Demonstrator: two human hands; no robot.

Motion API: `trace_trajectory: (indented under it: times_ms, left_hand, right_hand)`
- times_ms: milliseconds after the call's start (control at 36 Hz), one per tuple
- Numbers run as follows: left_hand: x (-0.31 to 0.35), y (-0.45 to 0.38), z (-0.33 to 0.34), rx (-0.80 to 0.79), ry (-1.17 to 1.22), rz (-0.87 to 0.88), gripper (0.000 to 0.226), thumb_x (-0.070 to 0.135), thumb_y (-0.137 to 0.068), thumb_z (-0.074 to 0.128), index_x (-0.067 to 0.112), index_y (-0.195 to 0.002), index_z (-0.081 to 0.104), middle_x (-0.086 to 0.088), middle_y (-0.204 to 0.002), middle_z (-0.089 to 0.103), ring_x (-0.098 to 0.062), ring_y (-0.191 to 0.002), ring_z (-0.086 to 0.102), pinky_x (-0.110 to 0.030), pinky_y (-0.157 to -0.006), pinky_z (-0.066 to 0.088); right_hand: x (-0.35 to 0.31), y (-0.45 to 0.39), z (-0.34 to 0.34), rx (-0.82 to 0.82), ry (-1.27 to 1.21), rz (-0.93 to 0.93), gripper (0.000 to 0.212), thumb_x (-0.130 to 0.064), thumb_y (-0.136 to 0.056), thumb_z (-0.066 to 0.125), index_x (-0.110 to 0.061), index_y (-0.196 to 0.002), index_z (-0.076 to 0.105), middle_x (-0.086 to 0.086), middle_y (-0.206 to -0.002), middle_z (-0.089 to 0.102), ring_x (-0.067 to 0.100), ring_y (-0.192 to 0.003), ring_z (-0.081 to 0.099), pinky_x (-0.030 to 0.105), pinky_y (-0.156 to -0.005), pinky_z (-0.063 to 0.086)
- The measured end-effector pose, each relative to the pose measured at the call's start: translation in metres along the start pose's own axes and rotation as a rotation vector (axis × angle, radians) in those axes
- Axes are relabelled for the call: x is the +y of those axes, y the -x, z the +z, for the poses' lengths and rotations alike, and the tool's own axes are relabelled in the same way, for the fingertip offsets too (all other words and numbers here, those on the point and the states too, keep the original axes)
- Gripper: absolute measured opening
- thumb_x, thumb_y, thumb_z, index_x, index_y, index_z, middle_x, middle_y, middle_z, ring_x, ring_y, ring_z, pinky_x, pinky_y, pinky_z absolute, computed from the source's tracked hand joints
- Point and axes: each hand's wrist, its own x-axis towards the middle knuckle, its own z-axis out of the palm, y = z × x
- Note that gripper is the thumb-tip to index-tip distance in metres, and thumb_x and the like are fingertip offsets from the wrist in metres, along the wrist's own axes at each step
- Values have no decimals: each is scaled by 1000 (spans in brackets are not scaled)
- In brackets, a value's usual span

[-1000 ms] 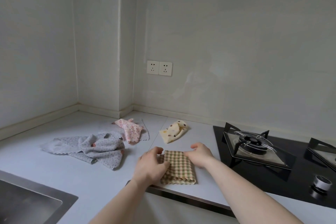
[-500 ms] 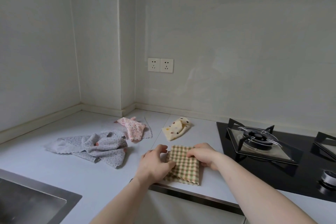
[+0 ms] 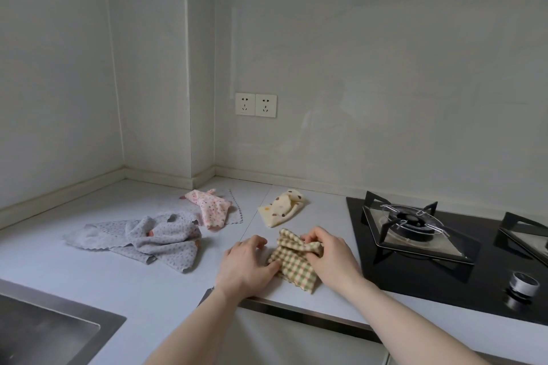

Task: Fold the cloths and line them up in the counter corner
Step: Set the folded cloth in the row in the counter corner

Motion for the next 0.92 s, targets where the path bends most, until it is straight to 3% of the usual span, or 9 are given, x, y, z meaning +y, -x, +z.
trace_trajectory:
  times_ms: [278, 389, 667, 833, 917]
  left_hand:
    - [-1, -2, 2, 3, -32, 5, 54, 63, -84, 53, 36, -130, 53, 14, -132, 60, -11, -122, 53, -35, -109, 38]
    - [-1, -2, 3, 18, -48, 10, 54, 63, -83, 53, 34, -129, 55, 13, -131, 62, -12, -121, 54, -35, -107, 40]
    - [0, 0, 3, 37, -57, 24, 48, 60, -85, 53, 35, -126, 58, 14, -127, 63, -14, -122, 54, -35, -106, 40]
    - [-3, -1, 3, 3, -42, 42, 37, 41, -92, 48, 33, -126, 60, 11, -132, 62, -15, -126, 50, -36, -108, 36]
    - [-3, -2, 3, 14, -21, 40, 32, 40, -97, 45, 32, -123, 63, 10, -131, 64, -16, -123, 52, -37, -107, 37]
  right_hand:
    - [4, 13, -1, 0, -3, -91, 19, -31, -91, 65, -39, -94, 48, -24, -121, 64, 3, -104, 62, 34, -83, 56]
    - [2, 20, 1, -54, -10, -148, 16, -28, -94, 60, -37, -100, 48, -26, -134, 59, 5, -110, 62, 31, -85, 55]
    - [8, 32, 12, -135, -43, -150, 17, -24, -94, 50, -37, -104, 46, -33, -141, 50, 2, -116, 58, 33, -91, 52]
    - [6, 33, 16, -153, -88, -127, 16, -33, -78, 49, -33, -92, 58, -25, -135, 59, 1, -123, 55, 31, -99, 48]
    - [6, 33, 16, -128, -140, -120, 28, -42, -77, 48, -31, -88, 71, -21, -133, 63, -3, -126, 53, 28, -106, 44]
